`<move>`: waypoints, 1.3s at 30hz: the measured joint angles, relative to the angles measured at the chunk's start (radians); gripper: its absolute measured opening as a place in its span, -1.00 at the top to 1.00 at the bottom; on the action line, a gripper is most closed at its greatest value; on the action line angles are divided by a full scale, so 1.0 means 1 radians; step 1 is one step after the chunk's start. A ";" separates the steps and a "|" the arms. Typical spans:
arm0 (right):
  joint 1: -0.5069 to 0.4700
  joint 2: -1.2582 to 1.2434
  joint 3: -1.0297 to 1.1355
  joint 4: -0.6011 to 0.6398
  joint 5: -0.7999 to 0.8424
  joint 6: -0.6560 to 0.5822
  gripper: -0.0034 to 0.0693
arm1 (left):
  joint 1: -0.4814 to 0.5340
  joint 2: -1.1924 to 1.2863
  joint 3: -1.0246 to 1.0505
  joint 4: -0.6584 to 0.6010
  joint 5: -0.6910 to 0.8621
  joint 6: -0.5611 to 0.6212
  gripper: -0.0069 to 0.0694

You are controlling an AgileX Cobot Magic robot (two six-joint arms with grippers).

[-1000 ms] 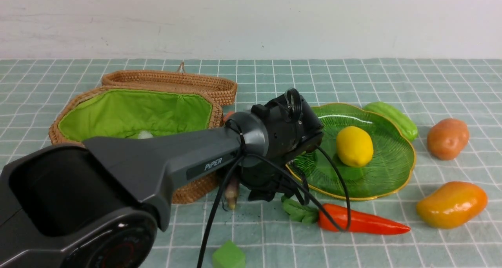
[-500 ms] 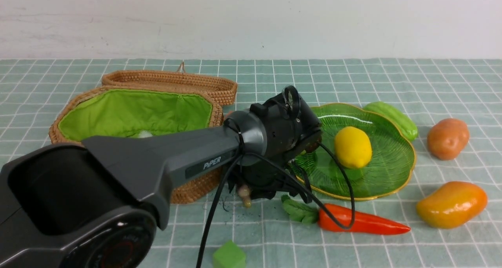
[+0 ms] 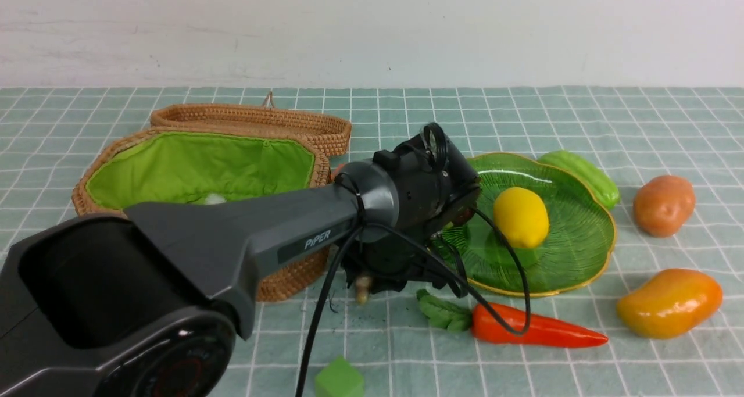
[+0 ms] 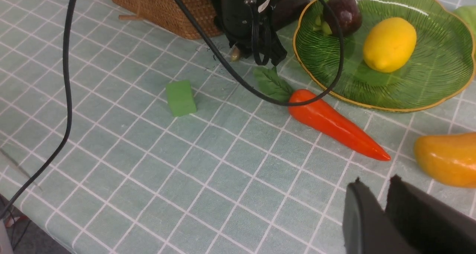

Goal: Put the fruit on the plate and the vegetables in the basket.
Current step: Use the left arm to grab an eggplant and put it into the left basket

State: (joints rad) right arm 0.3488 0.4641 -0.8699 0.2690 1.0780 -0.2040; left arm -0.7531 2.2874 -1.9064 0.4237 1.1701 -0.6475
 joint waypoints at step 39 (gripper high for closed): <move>0.000 0.000 -0.131 0.060 -0.095 -0.135 0.61 | 0.482 -0.561 0.341 -0.115 -0.103 1.469 0.11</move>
State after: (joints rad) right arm 0.3488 0.4641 -1.0013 0.3286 0.9831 -0.3388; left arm -0.2711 1.7268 -1.5651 0.3082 1.0671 0.8216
